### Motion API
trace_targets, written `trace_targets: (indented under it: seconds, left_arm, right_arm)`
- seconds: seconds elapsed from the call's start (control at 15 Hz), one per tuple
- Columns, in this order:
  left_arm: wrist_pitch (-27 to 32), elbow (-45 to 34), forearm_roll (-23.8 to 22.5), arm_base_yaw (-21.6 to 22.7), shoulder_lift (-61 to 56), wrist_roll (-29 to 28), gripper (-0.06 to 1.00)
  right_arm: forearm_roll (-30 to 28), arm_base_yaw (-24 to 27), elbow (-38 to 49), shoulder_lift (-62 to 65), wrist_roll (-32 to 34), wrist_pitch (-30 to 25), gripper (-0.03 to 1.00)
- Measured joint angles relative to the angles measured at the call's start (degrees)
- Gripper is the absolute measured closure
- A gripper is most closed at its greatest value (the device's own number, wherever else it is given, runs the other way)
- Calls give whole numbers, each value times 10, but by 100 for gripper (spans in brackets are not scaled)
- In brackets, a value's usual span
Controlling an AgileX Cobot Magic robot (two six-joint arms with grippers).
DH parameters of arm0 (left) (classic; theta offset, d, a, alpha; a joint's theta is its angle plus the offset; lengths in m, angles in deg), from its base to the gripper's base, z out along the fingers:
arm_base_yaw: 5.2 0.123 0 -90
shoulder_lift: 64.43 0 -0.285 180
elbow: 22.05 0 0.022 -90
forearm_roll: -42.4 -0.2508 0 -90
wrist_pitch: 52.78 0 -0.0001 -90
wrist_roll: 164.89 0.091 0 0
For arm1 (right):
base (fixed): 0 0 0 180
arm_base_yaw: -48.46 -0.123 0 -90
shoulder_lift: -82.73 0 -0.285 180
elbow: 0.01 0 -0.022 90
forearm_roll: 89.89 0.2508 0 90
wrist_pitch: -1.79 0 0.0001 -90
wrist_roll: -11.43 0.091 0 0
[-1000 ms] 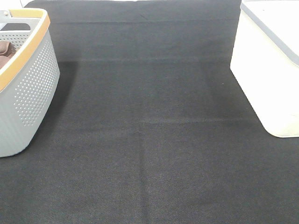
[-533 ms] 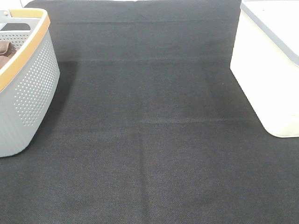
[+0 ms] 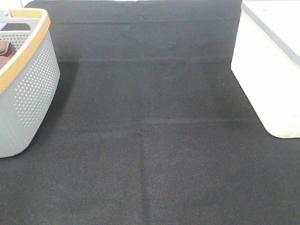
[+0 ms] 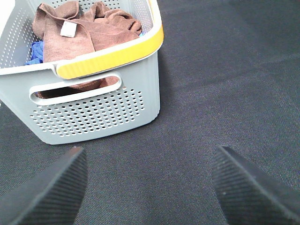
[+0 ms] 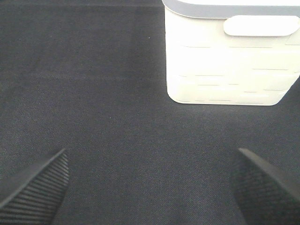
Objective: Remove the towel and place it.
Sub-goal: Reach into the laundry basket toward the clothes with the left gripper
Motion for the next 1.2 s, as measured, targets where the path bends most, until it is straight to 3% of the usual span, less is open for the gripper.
trace_targets:
  seconds: [1.2]
  left_arm:
    - [0,0,0,0,0,0,23]
  right_arm:
    - [0,0,0,0,0,0,9]
